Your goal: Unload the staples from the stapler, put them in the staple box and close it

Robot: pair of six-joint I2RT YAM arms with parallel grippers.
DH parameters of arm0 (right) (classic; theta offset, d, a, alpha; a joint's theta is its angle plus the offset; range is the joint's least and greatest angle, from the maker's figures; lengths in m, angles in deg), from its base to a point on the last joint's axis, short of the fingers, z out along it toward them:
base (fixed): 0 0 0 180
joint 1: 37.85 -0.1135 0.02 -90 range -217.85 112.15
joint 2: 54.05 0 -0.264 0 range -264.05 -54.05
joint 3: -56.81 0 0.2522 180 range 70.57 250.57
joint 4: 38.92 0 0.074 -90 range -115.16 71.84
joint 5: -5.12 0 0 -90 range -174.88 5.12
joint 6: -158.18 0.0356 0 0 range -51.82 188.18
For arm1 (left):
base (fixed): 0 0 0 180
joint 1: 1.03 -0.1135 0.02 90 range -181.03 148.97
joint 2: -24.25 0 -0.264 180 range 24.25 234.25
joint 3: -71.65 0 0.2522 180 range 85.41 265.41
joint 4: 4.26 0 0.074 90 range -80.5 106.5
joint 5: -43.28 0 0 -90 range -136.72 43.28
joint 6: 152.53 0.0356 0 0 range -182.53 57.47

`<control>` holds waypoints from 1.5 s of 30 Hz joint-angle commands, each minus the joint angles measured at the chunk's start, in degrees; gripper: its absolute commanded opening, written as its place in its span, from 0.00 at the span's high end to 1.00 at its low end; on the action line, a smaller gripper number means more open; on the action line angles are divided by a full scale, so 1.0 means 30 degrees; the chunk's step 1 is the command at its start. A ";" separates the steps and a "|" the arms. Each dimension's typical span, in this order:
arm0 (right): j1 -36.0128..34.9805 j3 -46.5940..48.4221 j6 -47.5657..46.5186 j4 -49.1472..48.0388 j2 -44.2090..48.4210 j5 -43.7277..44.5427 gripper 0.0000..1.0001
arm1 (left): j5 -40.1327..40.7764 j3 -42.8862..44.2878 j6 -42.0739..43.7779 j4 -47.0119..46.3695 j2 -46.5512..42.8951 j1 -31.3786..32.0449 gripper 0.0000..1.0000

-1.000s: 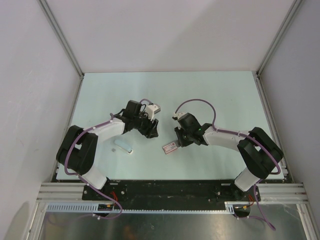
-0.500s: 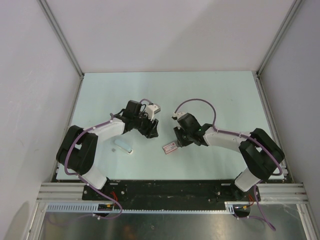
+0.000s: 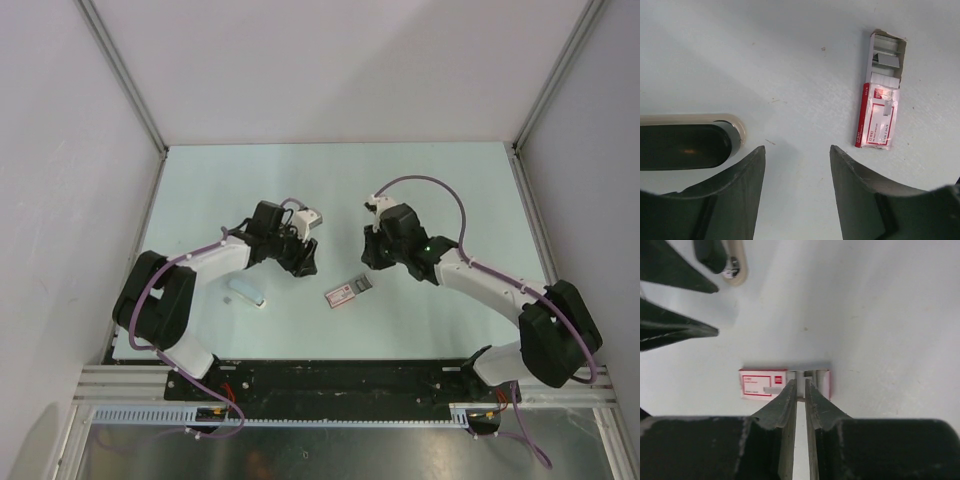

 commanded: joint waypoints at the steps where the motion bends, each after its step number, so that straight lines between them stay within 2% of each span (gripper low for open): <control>1: 0.1285 -0.0202 0.1216 0.0438 -0.0521 -0.0027 0.84 | -0.0340 -0.0291 0.1507 -0.0381 -0.1044 0.0527 0.41; 8: 0.3871 -0.2325 0.3187 -0.1671 -0.0912 -0.3328 0.85 | 0.0835 -0.0247 0.2687 0.0394 -0.0913 0.2180 0.41; 16: 0.5148 -0.4075 0.5138 -0.5076 -0.3043 -0.6600 0.85 | 0.3632 -0.0201 0.3606 0.1205 -0.0374 0.4102 0.40; 24: 0.5902 -0.5046 0.6422 -0.7650 -0.4390 -0.8203 0.86 | 0.5451 -0.0322 0.4335 0.1974 -0.0328 0.5059 0.40; 45: 0.6630 -0.6712 0.8543 -1.0843 -0.4989 -1.0154 0.85 | 0.5631 -0.0156 0.4519 0.2634 0.0668 0.6412 0.38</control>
